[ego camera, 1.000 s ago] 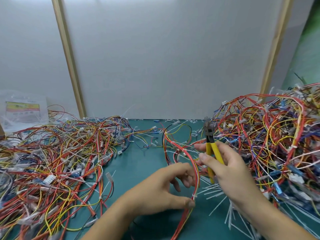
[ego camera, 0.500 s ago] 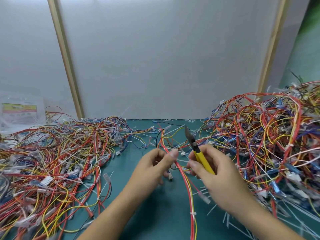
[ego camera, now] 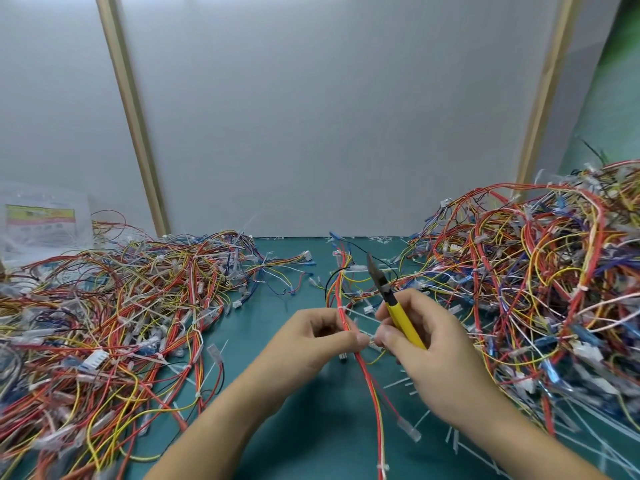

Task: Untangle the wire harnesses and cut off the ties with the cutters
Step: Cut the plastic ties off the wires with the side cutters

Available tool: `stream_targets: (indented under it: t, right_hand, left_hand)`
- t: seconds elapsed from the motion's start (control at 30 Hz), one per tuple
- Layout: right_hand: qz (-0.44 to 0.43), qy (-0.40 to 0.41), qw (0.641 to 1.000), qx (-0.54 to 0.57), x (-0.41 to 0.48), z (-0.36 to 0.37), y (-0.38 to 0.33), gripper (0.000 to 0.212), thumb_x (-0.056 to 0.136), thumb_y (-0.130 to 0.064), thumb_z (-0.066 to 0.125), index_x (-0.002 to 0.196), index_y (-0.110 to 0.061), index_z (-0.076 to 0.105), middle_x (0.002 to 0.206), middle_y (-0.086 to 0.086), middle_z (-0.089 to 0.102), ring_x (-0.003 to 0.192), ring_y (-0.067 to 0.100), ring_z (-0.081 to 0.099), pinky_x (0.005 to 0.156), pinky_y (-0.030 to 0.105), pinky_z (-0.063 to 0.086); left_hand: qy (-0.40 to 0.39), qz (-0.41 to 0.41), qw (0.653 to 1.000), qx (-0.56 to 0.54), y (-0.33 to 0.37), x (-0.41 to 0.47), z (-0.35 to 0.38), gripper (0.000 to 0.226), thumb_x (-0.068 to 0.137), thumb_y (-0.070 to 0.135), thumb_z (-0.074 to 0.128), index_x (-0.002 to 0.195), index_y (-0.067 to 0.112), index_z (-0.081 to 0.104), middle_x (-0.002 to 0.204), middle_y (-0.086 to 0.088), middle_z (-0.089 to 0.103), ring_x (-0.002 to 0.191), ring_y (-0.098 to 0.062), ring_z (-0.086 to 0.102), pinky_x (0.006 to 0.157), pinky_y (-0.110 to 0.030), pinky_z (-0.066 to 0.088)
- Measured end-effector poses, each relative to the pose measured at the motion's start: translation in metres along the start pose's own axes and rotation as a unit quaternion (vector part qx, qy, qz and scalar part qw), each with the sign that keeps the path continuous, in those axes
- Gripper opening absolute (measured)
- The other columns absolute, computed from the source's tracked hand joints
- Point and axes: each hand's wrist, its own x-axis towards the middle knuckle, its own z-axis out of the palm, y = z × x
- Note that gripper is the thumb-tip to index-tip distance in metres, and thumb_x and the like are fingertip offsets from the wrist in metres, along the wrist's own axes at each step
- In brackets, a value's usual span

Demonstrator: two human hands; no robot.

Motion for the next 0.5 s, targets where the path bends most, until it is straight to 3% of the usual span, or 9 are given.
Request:
stream_targets:
  t: [0.1,0.27,0.33,0.43,0.5]
  right_hand:
    - [-0.005,0.005,1.000,0.004,0.001,0.000,0.001,0.021,0.093,-0.005,0.065,0.090,-0.025,0.062,0.075,-0.013,0.064,0.068,0.001,0.060,0.067,0.016,0.049]
    - [-0.027,0.006,0.999,-0.018,0.001,0.000,0.003,0.022,0.093,-0.010,0.065,0.090,-0.030,0.060,0.076,-0.009,0.063,0.068,0.003,0.059,0.067,0.019,0.051]
    - [-0.023,0.016,0.999,-0.018,0.003,-0.003,0.005,0.023,0.093,-0.009,0.066,0.090,-0.031,0.060,0.077,-0.007,0.064,0.072,0.008,0.064,0.071,0.025,0.055]
    - [-0.008,0.052,0.999,-0.005,0.006,-0.007,0.009,0.027,0.092,-0.008,0.067,0.089,-0.034,0.061,0.081,-0.006,0.066,0.077,0.014,0.066,0.073,0.033,0.058]
    - [-0.003,0.076,0.997,-0.008,0.007,-0.008,0.011,0.029,0.091,-0.009,0.068,0.089,-0.037,0.061,0.084,-0.007,0.067,0.078,0.015,0.067,0.072,0.032,0.057]
  left_hand:
    - [0.004,-0.017,1.000,0.026,0.000,0.001,0.001,0.011,0.075,0.032,0.069,0.075,0.021,0.068,0.071,0.002,0.056,0.066,-0.008,0.045,0.055,-0.013,0.033]
    - [0.002,-0.016,0.999,0.028,0.002,0.000,0.002,0.009,0.074,0.034,0.068,0.070,0.026,0.067,0.067,0.007,0.055,0.061,-0.004,0.045,0.054,-0.012,0.034]
    - [0.004,-0.006,1.000,0.010,0.001,0.000,0.001,0.019,0.072,0.037,0.074,0.081,0.022,0.068,0.072,0.001,0.053,0.066,-0.010,0.045,0.056,-0.015,0.035]
    - [0.040,-0.019,0.998,-0.045,-0.003,0.001,0.004,0.052,0.065,0.030,0.084,0.104,0.009,0.056,0.075,-0.002,0.054,0.067,-0.016,0.054,0.058,-0.025,0.041]
    - [0.026,-0.030,0.997,-0.059,-0.003,0.001,0.006,0.051,0.068,0.027,0.083,0.102,0.006,0.052,0.072,-0.003,0.060,0.063,-0.021,0.063,0.056,-0.031,0.044]
